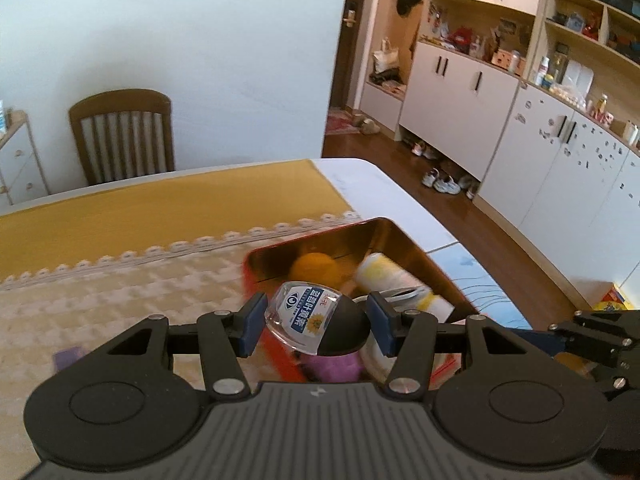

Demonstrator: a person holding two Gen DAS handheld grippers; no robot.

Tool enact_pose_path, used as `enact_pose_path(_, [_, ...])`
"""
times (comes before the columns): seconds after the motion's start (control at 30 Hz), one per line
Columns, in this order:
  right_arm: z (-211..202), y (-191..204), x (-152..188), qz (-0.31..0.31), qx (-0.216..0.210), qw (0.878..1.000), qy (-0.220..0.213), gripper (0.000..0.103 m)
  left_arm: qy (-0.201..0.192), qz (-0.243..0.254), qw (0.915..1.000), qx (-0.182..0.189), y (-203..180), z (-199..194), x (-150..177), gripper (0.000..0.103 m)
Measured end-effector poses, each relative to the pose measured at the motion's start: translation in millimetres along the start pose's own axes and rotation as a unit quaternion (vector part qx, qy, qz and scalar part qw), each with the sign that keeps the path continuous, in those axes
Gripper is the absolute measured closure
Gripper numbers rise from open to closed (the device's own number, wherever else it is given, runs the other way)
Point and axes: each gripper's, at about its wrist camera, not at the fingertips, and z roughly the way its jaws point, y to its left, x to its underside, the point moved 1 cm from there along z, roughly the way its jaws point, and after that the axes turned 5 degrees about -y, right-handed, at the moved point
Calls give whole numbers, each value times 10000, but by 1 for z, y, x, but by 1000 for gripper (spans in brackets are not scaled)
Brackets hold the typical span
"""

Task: Organize rigid objects
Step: 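Carry the small bottle and pink pad over the red box with both tools, then open both tools to drop the bottle and pink pad into the box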

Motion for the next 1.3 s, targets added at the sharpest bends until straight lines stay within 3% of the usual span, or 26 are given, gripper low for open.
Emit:
enact_pose_path(0.2, [12, -16, 2, -65, -44, 9999, 103, 60, 171, 97, 9998, 75, -18, 36, -13, 49])
enact_pose_path(0.57, [35, -36, 1, -262, -217, 9991, 262, 60, 350, 396, 9985, -109, -40, 98, -27, 49])
enact_pose_path(0.77, [41, -41, 1, -275, -265, 9988, 311, 60, 582, 333, 9977, -84, -45, 125, -27, 49])
enact_pose_path(1.3, [41, -44, 4, -273, -304, 9988, 256, 57, 752, 94, 9971, -68, -38, 143, -26, 51])
